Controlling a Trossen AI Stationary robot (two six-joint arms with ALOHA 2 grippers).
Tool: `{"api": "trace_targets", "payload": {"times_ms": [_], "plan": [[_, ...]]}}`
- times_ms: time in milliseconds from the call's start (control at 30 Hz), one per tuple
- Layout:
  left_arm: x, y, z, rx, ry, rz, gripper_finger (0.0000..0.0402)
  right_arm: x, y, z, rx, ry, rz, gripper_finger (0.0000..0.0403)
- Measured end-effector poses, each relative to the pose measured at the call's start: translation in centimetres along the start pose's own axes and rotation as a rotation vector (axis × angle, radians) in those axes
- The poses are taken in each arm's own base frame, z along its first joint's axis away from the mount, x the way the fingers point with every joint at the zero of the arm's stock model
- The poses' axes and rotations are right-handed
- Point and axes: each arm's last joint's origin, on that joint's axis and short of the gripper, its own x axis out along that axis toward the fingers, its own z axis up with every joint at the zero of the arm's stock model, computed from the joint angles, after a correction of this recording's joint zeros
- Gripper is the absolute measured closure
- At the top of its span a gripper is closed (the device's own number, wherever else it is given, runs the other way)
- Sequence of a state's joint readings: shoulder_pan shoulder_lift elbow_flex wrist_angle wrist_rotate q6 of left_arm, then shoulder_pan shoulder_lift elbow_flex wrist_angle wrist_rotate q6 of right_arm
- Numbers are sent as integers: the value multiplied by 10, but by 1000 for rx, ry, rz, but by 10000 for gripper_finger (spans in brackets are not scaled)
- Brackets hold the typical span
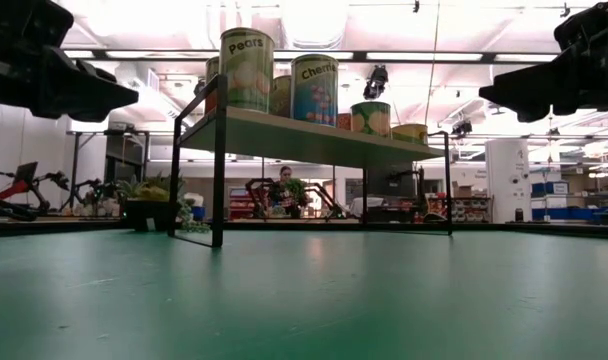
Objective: Pick and place cans onto a shelf
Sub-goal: Return to Home Position
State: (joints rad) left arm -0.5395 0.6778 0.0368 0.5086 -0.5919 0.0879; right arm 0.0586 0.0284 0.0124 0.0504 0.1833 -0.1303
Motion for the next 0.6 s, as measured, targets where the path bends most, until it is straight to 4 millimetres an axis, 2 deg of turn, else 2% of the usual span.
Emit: {"api": "trace_targets", "payload": {"times_ms": [600], "plan": [[3, -3, -7, 35, 51, -5, 402, 0, 0, 0, 0, -1, -1, 174]]}}
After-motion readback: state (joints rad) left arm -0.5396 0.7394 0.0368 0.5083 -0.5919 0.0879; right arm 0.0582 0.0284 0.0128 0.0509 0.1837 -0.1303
